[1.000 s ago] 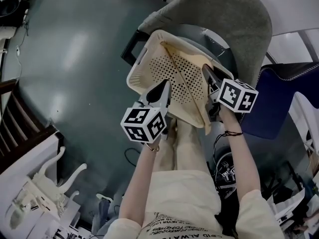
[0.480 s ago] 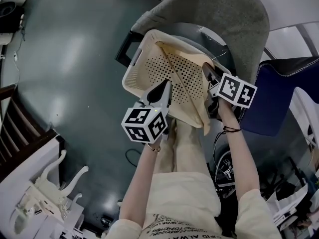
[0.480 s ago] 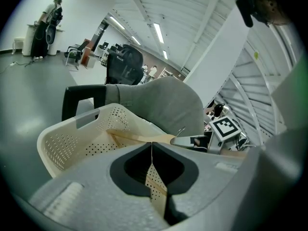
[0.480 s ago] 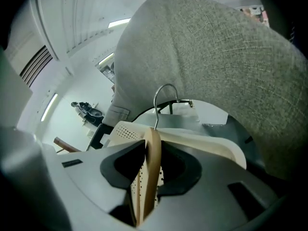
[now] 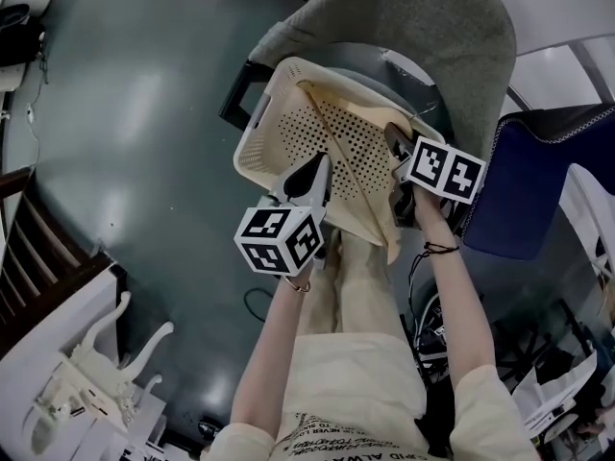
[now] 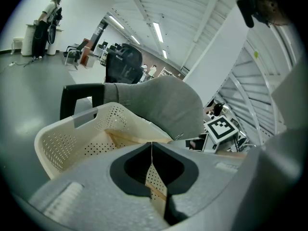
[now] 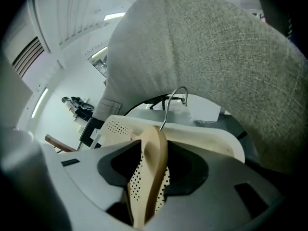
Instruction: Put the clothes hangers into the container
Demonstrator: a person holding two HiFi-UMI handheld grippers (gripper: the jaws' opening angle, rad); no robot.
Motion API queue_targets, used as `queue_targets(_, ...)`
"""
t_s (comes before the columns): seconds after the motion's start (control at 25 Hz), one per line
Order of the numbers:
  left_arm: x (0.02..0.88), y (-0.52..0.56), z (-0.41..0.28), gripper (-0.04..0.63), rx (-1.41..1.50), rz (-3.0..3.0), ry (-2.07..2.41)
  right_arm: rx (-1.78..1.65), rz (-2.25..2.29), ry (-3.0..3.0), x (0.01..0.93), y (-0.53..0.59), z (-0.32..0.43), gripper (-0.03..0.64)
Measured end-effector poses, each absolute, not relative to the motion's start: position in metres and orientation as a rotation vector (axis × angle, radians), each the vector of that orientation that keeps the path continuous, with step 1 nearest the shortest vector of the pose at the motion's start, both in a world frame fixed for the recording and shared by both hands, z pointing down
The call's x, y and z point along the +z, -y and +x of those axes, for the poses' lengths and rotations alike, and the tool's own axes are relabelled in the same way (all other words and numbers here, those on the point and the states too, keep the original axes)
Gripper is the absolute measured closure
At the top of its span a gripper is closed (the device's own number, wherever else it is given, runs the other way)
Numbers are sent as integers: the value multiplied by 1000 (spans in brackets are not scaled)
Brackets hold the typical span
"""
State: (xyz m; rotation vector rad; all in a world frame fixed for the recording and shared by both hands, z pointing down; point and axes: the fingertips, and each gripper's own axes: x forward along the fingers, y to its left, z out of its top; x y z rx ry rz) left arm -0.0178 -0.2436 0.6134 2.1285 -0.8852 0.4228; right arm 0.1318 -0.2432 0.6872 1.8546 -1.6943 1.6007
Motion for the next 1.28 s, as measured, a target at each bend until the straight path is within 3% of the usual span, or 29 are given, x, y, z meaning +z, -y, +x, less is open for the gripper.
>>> queue_targets(0.16,613,242,-18,572,422,2125,889,1587,1853,1660,689,243,131,455)
queue_targets(0.28,612,241,-17,572,418,2124,890,1537,1891,1640,687,244,133,397)
queue_targets(0.52,612,239,-16,572,405,2115,890,1407,1953,1602,679,248,137,367)
queue_targets(0.92,602,241,-13,572,349,2134,875,1331,1986,1636,670,241,141,365)
queue_targets(1.08,587,242,-10,572,328,2166,867,1250,1961,1646,659,232,145,424)
queue_targets(1.28,565,242,-10,572,304,2228,855,1127,1913,1719,634,228,141,568)
